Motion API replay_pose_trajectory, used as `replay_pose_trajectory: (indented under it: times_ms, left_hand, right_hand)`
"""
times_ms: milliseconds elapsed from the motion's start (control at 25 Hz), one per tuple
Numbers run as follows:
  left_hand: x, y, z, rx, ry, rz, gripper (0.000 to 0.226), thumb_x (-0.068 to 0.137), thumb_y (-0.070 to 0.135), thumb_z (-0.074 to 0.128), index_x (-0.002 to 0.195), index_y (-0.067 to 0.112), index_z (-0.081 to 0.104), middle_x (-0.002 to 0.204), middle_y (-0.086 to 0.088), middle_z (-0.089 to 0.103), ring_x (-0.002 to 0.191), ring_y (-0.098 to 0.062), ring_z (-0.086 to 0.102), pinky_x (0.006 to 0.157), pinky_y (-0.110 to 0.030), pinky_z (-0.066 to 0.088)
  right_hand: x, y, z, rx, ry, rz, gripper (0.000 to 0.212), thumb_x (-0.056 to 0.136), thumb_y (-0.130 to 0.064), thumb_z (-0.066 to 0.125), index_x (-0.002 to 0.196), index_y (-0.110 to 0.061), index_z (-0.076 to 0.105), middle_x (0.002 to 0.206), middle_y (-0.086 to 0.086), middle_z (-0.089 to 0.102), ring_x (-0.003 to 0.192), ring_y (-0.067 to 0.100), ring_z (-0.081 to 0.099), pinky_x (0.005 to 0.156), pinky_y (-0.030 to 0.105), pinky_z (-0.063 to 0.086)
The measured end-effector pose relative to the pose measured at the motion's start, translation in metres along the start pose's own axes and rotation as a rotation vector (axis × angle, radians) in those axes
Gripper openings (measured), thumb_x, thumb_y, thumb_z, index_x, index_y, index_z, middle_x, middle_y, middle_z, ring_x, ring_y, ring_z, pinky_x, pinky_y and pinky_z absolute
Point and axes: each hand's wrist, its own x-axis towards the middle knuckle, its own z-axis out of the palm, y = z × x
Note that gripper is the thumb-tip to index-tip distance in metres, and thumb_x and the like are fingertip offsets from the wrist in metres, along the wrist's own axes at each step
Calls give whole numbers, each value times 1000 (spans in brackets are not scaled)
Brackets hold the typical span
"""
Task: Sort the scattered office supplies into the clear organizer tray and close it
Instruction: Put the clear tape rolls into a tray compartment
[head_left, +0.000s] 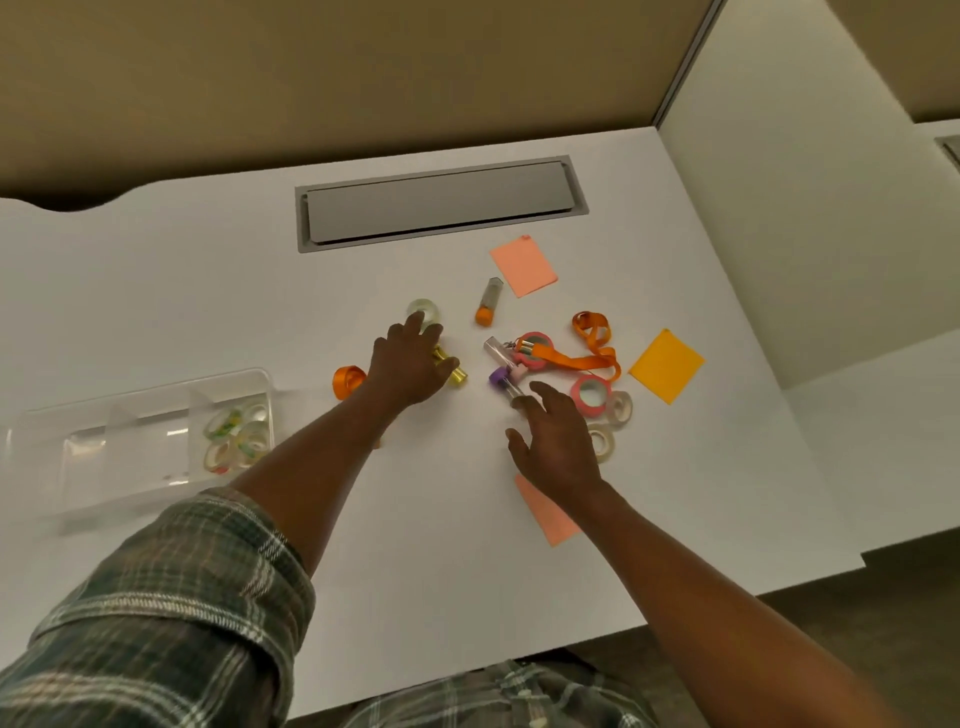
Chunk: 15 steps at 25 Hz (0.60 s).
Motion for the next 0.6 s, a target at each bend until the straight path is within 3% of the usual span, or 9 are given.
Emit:
replay_pose_trajectory:
  times_ms: [160, 360, 480, 600]
  left_hand:
    - [14, 7, 6, 5, -77, -78, 64, 94, 60, 45, 143, 18, 45, 159, -11, 28, 133, -36, 41, 105, -47, 37]
    - [17, 17, 8, 28, -23, -78, 62, 95, 57, 47, 135, 11, 55, 151, -12, 40, 127, -34, 46, 101, -45, 41]
    - [16, 20, 7, 42, -3, -20, 56, 95, 54, 47, 128, 11, 60, 142, -12, 47, 118, -34, 51, 96, -44, 41]
    - [15, 20, 7, 17, -32, -34, 54, 96, 54, 47, 128, 14, 61, 141, -11, 47, 118, -34, 51, 96, -44, 40]
  right_hand:
    - [-4, 5, 0, 21, -212, -19, 66, 91, -40, 62, 149, -18, 40, 157, 10, 36, 142, 32, 36, 111, 46, 39]
    - [-7, -3, 0, 51, -261, -103, 64, 92, -39, 61, 148, -18, 41, 158, 7, 36, 141, 30, 38, 110, 45, 40]
    - [-8, 2, -11, 99, -70, -67, 53, 91, -35, 63, 140, -18, 52, 147, 9, 49, 132, 29, 47, 103, 45, 46]
    - [-3, 27, -27, 68, 184, 152, 50, 89, -30, 64, 136, -16, 54, 142, 12, 51, 129, 31, 47, 102, 42, 42]
